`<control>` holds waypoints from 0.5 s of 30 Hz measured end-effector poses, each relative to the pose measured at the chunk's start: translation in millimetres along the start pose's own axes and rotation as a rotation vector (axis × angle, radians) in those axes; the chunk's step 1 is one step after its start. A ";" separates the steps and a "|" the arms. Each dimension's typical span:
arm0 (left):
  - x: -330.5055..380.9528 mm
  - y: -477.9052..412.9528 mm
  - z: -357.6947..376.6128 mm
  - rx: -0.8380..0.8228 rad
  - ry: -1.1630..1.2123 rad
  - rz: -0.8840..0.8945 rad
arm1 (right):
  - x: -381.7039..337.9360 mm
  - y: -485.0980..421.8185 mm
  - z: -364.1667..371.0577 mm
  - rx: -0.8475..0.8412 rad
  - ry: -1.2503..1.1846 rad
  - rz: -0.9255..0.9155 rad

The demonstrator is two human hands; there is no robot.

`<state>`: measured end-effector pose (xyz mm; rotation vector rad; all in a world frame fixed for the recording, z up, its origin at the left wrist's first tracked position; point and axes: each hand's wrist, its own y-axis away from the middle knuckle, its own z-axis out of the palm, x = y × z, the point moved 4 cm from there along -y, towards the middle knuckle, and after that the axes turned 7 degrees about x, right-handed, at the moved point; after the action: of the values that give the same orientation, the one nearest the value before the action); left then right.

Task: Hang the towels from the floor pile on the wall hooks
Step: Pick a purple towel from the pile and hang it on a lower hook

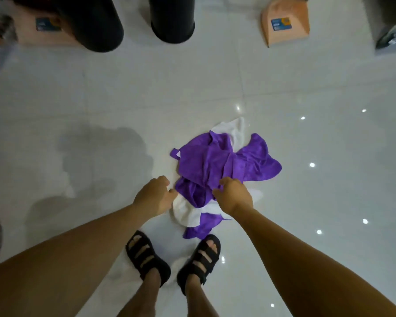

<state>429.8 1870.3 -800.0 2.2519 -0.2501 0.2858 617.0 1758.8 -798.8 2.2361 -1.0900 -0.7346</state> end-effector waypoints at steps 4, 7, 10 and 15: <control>-37.9 -57.2 83.0 -0.017 0.037 -0.072 | 36.8 -66.9 85.4 0.048 0.021 0.074; -58.7 -80.1 124.5 0.006 0.044 -0.063 | 64.9 -97.1 130.0 0.090 0.035 0.160; -74.0 -102.4 154.6 0.031 0.038 -0.075 | 88.2 -125.2 167.7 0.111 0.018 0.245; -70.5 -111.9 164.9 0.031 0.079 -0.060 | 102.2 -141.8 177.9 0.155 0.009 0.270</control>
<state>413.1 1820.5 -1004.7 2.2686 -0.1371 0.3478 625.4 1709.1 -1043.0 2.1535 -1.4531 -0.5418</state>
